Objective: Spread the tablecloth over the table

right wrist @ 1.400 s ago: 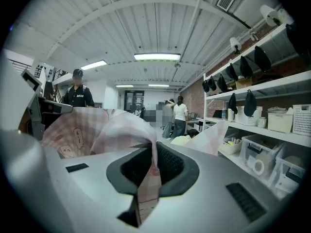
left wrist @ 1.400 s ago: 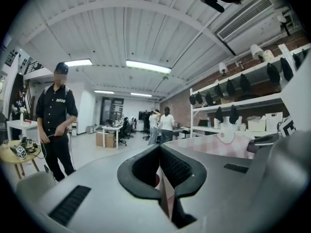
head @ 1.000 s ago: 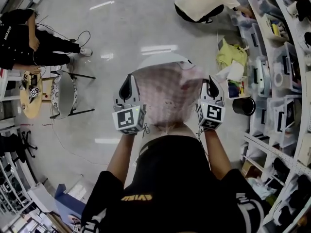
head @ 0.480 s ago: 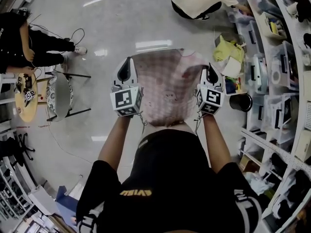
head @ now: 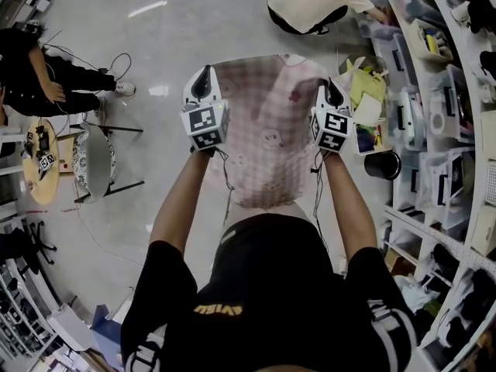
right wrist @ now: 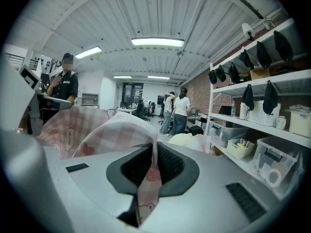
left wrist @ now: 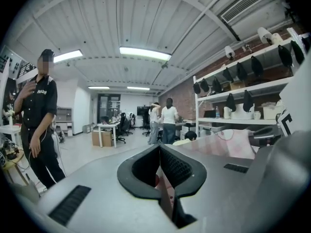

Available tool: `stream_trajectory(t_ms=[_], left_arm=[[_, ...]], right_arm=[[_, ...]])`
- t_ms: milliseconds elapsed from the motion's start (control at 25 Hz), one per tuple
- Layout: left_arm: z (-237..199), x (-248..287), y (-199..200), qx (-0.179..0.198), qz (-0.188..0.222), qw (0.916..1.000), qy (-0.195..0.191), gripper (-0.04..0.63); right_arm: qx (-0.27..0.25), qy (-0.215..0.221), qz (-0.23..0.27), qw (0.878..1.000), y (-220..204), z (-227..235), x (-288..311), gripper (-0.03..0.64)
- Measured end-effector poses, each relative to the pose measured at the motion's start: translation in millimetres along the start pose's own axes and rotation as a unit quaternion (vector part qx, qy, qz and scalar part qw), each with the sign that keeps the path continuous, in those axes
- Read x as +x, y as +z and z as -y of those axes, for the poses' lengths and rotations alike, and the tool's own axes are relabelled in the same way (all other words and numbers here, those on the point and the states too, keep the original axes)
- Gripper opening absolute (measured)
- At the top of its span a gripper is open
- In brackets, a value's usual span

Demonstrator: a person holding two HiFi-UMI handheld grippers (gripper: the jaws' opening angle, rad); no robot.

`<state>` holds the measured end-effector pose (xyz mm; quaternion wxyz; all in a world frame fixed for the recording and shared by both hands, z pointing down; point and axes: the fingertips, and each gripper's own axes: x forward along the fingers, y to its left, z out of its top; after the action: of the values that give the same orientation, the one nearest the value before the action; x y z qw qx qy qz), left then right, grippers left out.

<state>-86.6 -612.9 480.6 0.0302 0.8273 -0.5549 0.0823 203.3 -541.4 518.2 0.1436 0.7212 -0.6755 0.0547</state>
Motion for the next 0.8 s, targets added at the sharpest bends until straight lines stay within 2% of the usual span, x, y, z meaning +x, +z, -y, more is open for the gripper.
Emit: stream_trajectory(t_ms=[240,360,520,560,640,720,760,800], left_arm=[[-11,37,9,0.002,0.001,1.0,0.007,0.017],[-16,59,6,0.002,-0.008,0.9999,0.012,0.017],[-26,84,-3,0.006,-0.039,0.9991,0.015,0.017],[-28,90,-4,0.018,-0.042,0.9987,0.02,0.018],[-33,95,-2,0.068,-0.028,0.9958,0.053,0.027],[-31,93,0,0.115,-0.009,0.9899,0.082,0.176],[-26,89,-1,0.117,-0.01,0.9897,0.082,0.179],[-21,82,-5,0.107,-0.015,0.9912,0.077,0.179]], right_arm=[[-0.008,-0.001,0.007,1.0,20,3,35,0.032],[-0.009,0.012,-0.016,1.0,22,5,60,0.032],[-0.022,0.03,-0.06,0.997,17,2,92,0.034],[-0.033,0.027,-0.076,0.996,14,1,99,0.038],[-0.062,0.019,-0.119,0.991,2,0,115,0.049],[-0.065,0.024,-0.17,0.983,-17,-5,126,0.061],[-0.057,0.03,-0.19,0.98,-26,-10,128,0.067],[-0.048,0.035,-0.2,0.978,-34,-14,128,0.21]])
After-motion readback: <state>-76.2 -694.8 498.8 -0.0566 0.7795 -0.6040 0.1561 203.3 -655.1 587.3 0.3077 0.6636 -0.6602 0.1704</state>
